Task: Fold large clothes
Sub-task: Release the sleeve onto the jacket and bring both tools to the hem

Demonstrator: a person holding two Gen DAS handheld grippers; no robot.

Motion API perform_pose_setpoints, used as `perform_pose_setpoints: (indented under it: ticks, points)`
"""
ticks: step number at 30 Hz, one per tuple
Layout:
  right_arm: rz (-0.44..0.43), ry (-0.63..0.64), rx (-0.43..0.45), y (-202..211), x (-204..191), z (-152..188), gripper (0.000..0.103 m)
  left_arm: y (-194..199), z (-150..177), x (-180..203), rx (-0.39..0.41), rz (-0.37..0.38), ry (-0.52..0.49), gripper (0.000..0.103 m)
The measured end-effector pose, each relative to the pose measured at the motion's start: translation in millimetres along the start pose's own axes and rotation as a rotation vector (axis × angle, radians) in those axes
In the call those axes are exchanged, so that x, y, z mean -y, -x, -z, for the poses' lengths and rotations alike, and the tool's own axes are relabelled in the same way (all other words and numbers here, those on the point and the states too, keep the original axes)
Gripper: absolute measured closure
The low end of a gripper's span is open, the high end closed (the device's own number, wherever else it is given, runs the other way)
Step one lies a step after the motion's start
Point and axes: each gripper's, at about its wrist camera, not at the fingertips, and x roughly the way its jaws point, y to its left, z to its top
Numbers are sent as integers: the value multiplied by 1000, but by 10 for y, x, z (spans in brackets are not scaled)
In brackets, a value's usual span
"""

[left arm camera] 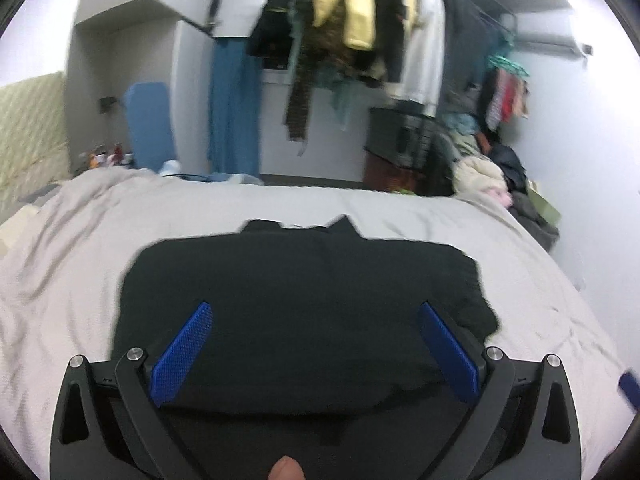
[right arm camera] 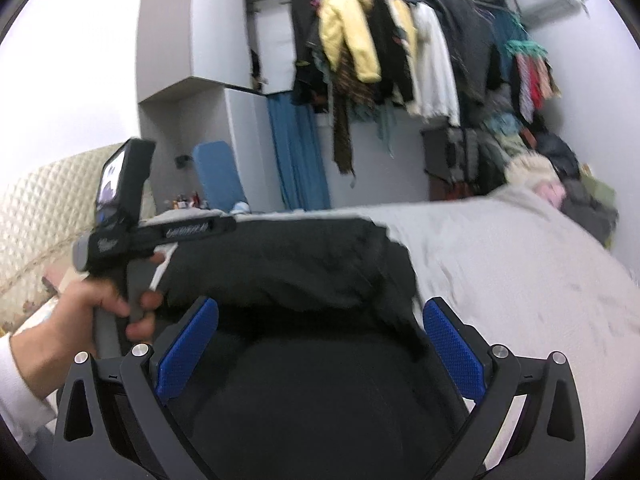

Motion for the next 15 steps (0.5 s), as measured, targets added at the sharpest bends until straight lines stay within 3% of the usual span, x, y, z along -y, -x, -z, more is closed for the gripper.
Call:
perform_pose_setpoints:
  ticks: [3,7,10,13,15]
  points:
    - [-43,30,10,-304,-148,-274,0,12,-103,-248,19,-42,-27,0]
    - [-22,90,-11,-845,-284,-455,0,-88,-203,-469,23,-124,-66,0]
    - [27,167,-67,-1331,-271,-415,6,-308,-237,-654,-10,-163,-73,0]
    - [25,105,-97,-1681,-63,-318,15,-574,-195,-813,-31,-169,-66,0]
    - [39,95,-92,-1907,40,-216,15,-764,-118,-886,-26,-150,-36,1]
